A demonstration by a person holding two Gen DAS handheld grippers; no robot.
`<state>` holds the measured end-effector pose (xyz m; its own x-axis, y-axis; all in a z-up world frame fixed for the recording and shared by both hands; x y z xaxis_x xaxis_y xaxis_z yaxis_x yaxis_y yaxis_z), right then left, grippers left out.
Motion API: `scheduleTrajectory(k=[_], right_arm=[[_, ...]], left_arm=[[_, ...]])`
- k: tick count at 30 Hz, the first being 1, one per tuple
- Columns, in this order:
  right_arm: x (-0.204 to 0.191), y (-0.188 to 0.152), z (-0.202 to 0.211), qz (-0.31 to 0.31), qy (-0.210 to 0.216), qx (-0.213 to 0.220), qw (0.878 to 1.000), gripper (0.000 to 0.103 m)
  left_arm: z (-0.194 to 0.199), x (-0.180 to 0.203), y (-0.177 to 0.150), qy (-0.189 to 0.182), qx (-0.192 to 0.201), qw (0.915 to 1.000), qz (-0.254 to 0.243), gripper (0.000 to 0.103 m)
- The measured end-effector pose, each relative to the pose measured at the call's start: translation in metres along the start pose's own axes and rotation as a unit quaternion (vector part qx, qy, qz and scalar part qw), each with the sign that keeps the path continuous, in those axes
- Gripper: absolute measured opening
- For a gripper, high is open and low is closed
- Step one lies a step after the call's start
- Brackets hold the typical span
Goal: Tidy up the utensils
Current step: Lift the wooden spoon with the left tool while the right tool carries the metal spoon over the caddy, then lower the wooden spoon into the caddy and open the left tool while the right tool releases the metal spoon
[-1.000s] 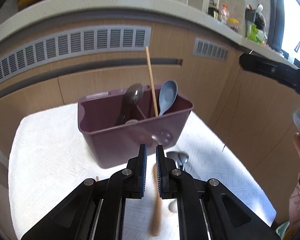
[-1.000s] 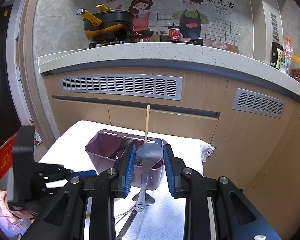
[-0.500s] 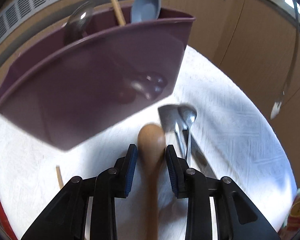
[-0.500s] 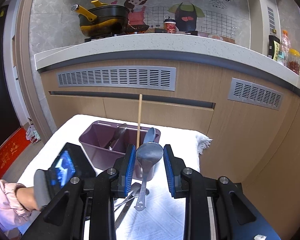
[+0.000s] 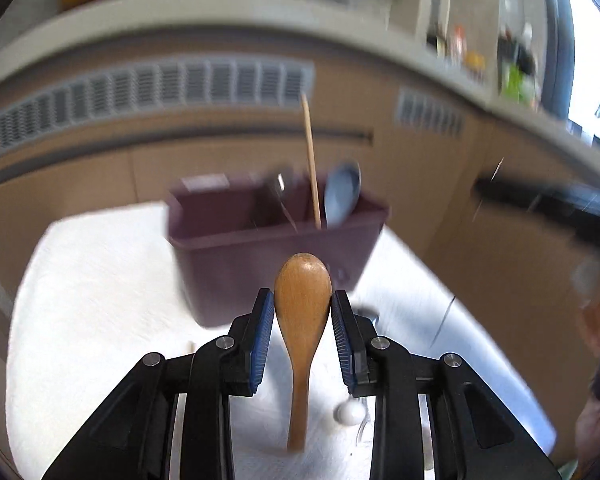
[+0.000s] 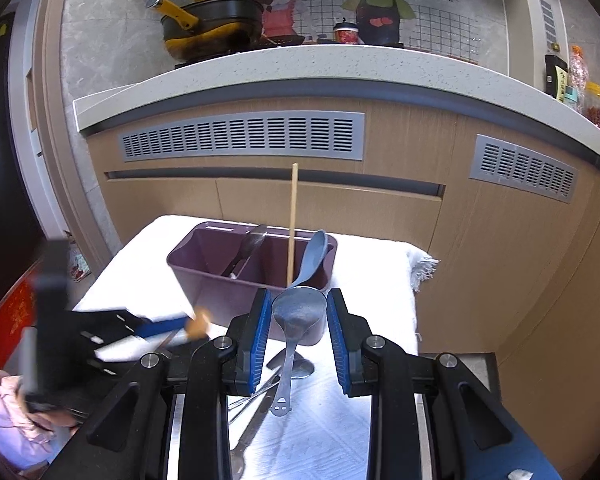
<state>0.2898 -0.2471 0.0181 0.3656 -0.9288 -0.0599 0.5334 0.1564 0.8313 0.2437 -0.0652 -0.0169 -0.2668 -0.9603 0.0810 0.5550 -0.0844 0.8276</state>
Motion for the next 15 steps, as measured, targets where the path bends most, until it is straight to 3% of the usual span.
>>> scheduleTrajectory(k=[3,10,15], right_arm=[[-0.005,-0.002,-0.003,-0.002,0.003,-0.004,1.000,0.026],[-0.015,-0.004,-0.008,0.005,0.005,-0.013,1.000,0.026],[-0.015,0.002,-0.006,0.004,0.005,-0.008,1.000,0.026]], left_arm=[[0.012,-0.007,0.009,0.010,0.032,0.9994,0.005,0.031],[0.005,-0.018,0.015,0.013,0.041,0.9990,0.016,0.031],[0.008,-0.001,0.045,0.015,0.069,0.9975,0.007,0.031]])
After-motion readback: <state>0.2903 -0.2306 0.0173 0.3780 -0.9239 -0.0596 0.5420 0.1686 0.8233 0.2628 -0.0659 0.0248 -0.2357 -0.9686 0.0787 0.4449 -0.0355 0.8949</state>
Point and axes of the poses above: each gripper's, at about its wrist camera, not at the fingertips, and z roughly against the way its jaws point, x to its right, y to its top, the point moved 7 cm from there along -z, roughly the way its jaws point, and after that the axes turned 9 degrees about y, right-handed, at the moved point
